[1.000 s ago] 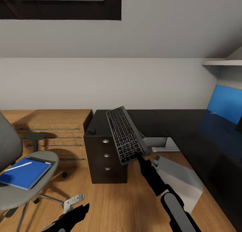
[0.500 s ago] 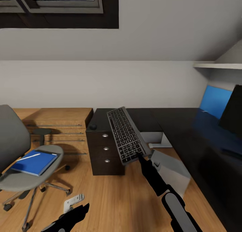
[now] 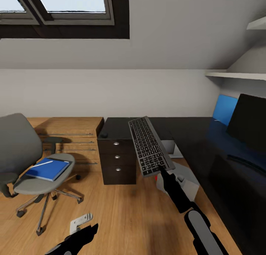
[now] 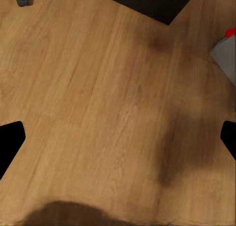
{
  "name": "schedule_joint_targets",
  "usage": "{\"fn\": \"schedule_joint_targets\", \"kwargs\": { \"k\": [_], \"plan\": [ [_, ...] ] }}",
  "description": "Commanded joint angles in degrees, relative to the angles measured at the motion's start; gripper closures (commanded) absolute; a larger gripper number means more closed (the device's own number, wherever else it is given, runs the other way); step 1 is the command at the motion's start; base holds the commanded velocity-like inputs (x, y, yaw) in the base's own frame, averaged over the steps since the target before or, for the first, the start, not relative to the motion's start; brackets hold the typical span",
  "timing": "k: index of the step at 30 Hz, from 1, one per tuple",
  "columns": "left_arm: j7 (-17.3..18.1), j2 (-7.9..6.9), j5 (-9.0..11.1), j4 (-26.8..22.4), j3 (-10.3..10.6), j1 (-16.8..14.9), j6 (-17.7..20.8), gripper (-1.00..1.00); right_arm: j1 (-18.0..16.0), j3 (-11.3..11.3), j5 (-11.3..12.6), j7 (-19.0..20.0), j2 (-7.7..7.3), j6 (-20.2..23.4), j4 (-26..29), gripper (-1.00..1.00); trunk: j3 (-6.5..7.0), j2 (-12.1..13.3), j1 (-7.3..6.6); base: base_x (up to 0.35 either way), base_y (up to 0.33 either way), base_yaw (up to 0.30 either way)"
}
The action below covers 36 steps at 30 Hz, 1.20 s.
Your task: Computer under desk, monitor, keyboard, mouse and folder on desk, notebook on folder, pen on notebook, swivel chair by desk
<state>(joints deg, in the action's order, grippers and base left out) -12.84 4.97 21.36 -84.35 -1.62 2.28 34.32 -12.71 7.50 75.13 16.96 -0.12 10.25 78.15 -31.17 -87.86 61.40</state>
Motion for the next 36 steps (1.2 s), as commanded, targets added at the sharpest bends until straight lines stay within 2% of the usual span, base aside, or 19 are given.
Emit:
{"fn": "schedule_joint_targets", "kwargs": {
  "k": [1,12,20,22,23,27,33,36],
  "plan": [
    [-0.4,0.04,0.6,-0.1,-0.1,0.0,0.2,-1.00,0.0,0.0,0.7,0.3,0.00,0.3,0.0,1.00,0.14,0.4,-0.26,-0.345,-0.123,0.000],
    [-0.4,0.04,0.7,0.0,0.0,0.0,0.2,-1.00,0.0,0.0,0.6,0.1,-0.28,0.2,-0.1,1.00,2.12,4.8,-2.68,-0.344,-0.139,0.000],
    [-0.5,0.04,0.6,1.4,1.5,0.0,0.2,-1.00,0.0,-0.1,0.4,-0.2,-0.39,0.3,-0.2,1.00,3.55,8.0,-4.44,-0.330,-0.184,0.000],
    [-0.5,0.04,0.6,1.5,1.5,0.0,0.2,-1.00,0.0,-0.1,0.4,-0.2,-0.64,0.3,-0.2,1.00,3.91,8.8,-4.88,-0.317,-0.203,0.000],
    [-0.5,0.03,0.6,1.5,1.5,0.0,0.2,-1.00,0.0,-0.1,0.5,-0.3,-1.56,0.3,-0.2,1.00,4.09,9.2,-5.10,-0.315,-0.204,0.000],
    [-0.5,0.04,0.6,1.5,1.5,0.0,0.2,-1.00,0.0,-0.1,0.5,-0.2,-1.94,0.2,-0.1,1.00,4.81,10.8,-5.97,-0.314,-0.204,0.000],
    [-0.5,-0.05,0.7,1.6,1.4,0.0,0.2,-1.00,0.9,0.2,0.7,0.1,-1.61,-0.2,0.5,1.00,5.89,13.2,-7.29,-0.311,-0.204,0.000],
    [-0.5,-0.11,0.7,1.6,1.1,0.0,0.2,-1.00,1.0,-0.1,0.7,-0.2,-1.63,0.1,0.1,1.00,5.89,13.2,-7.29,-0.189,-0.112,0.000]
  ]
}}
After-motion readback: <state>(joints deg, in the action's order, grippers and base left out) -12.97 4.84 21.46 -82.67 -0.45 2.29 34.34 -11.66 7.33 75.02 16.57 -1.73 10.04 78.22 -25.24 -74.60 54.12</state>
